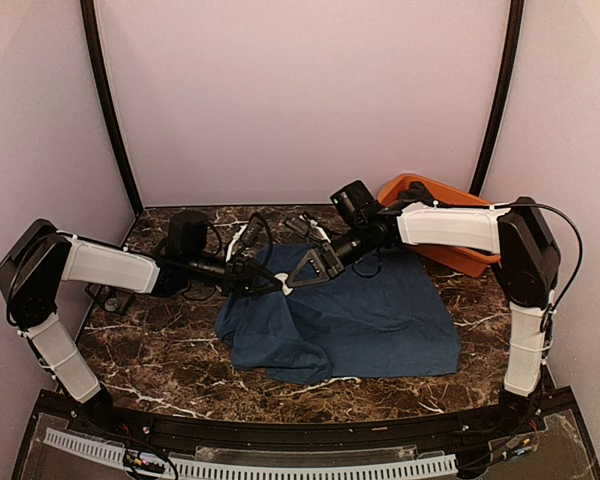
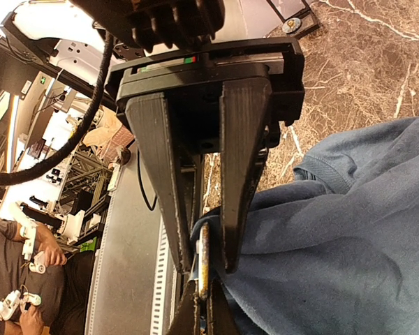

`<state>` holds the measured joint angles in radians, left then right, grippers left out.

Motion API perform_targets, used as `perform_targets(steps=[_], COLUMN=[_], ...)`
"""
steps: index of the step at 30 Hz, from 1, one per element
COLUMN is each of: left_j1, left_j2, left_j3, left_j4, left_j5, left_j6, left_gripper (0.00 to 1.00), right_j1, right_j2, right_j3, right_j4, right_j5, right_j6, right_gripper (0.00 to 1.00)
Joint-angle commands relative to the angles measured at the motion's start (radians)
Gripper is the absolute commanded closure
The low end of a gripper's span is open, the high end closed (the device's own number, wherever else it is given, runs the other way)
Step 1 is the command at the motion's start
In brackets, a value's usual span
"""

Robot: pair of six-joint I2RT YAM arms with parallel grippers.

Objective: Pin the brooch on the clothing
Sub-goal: Pin the brooch to the flattened clothing.

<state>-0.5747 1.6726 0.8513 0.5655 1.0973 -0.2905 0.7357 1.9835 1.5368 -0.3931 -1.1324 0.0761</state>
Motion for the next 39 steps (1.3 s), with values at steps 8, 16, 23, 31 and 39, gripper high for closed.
perform_targets(steps=[8, 16, 23, 31, 39], left_j1=[-0.005, -0.012, -0.013, -0.013, -0.013], left_j2=[-0.037, -0.052, -0.068, -0.066, -0.07], left_j3=[0.015, 0.01, -0.017, -0.013, 0.027], left_j4=[-0.09, -0.109, -0.02, -0.045, -0.237], left_j5=[-0.078, -0.118, -0.104, -0.114, -0.202], left_j6=[0.046, 0.059, 0.014, 0.03, 0.149], left_gripper=[0.81, 0.79, 0.76, 0.78, 0.83], right_j1=[0.007, 0.015, 0.019, 0.019, 0.019], right_j2=[-0.031, -0.031, -0.029, -0.04, -0.043], right_j3=[0.015, 0.013, 0.008, 0.003, 0.005], right_j4=[0.035, 0.033, 0.033, 0.033, 0.033], right_j5=[-0.062, -0.071, -0.075, -0.073, -0.078], right_j6=[-0.011, -0.012, -0.013, -0.015, -0.012], right_gripper=[1.0, 1.0, 1.0, 1.0, 1.0])
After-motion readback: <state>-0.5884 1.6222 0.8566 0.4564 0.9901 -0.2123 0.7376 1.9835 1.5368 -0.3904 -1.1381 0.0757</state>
